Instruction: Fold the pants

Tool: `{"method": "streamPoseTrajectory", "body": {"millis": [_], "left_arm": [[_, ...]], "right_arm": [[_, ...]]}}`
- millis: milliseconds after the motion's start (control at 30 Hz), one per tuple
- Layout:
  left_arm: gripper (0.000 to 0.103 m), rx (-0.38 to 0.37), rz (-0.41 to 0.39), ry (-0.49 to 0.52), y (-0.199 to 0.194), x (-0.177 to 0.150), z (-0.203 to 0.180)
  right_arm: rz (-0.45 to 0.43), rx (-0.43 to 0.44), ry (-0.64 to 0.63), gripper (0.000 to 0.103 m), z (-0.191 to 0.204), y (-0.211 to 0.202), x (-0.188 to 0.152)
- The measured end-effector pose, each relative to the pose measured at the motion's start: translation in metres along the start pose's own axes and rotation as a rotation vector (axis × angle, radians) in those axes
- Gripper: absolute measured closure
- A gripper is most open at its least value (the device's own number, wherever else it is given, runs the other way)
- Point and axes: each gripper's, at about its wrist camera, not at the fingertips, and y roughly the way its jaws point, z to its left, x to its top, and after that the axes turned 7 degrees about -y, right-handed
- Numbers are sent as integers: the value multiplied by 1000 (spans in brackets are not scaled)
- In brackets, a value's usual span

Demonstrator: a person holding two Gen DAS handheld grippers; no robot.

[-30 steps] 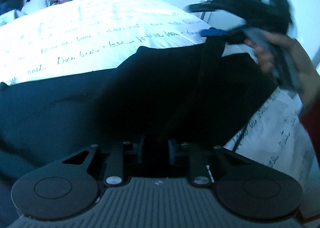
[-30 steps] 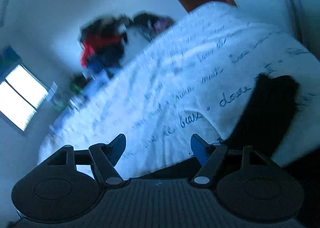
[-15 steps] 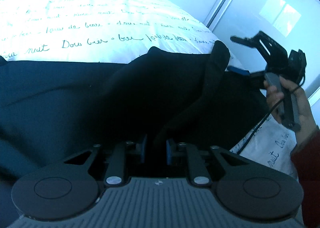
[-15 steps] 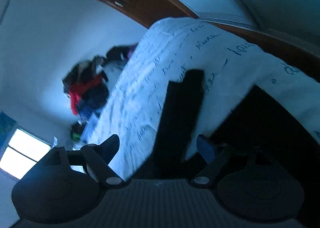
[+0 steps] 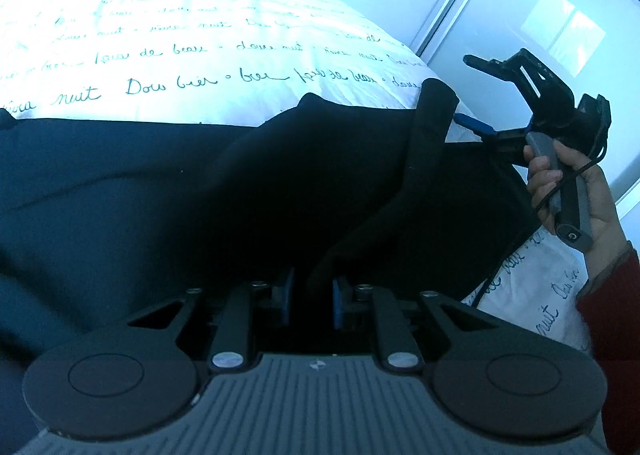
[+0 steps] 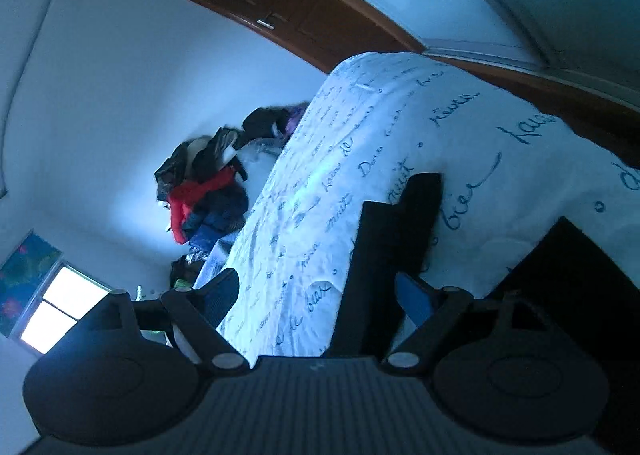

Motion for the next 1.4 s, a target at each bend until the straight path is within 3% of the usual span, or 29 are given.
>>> {"method": "streamPoseTrajectory", "body": {"millis": [67,267,567,633,733,767,800,867,967,1100,1167,1333,1400], "left_arm": [[80,0,0,1,0,0,0],[79,3,-7,4,-1,-1,1],[77,6,-9,13,-1,-2,0],[77,10,-11,21,-1,-2,-1],[71,11,-25,60,-2,-5,-7],[61,-4,-31,75,-3,-7,-9],[51,-16,-35,94,-3,-8,-12],[48,-12,-44,158,-2,-12,-21],[52,66,-68,283,2,-19,-39],[78,149,-100,371,7,-23,-53],[85,190,-119,403,8,-25,-58],[90,257,-164,499,9,-36,-70],[91,266,-200,492,3,-35,-71]], "right_arm": [[-21,12,-8,17,0,-4,0],[37,5,-33,17,3,10,2],[-30,32,-29,18,-8,27,13],[-30,11,-30,27,-10,34,16],[4,-82,-42,78,-12,45,17],[18,-116,-46,96,-12,48,16],[21,-129,-48,96,-12,49,15],[0,-122,-68,98,-10,43,11],[-48,-153,-143,99,4,25,7],[-111,-167,-254,99,33,-9,6],[-132,-171,-296,99,43,-23,7],[-163,-177,-357,99,64,-46,11],[-172,-209,-417,99,76,-49,9]]}}
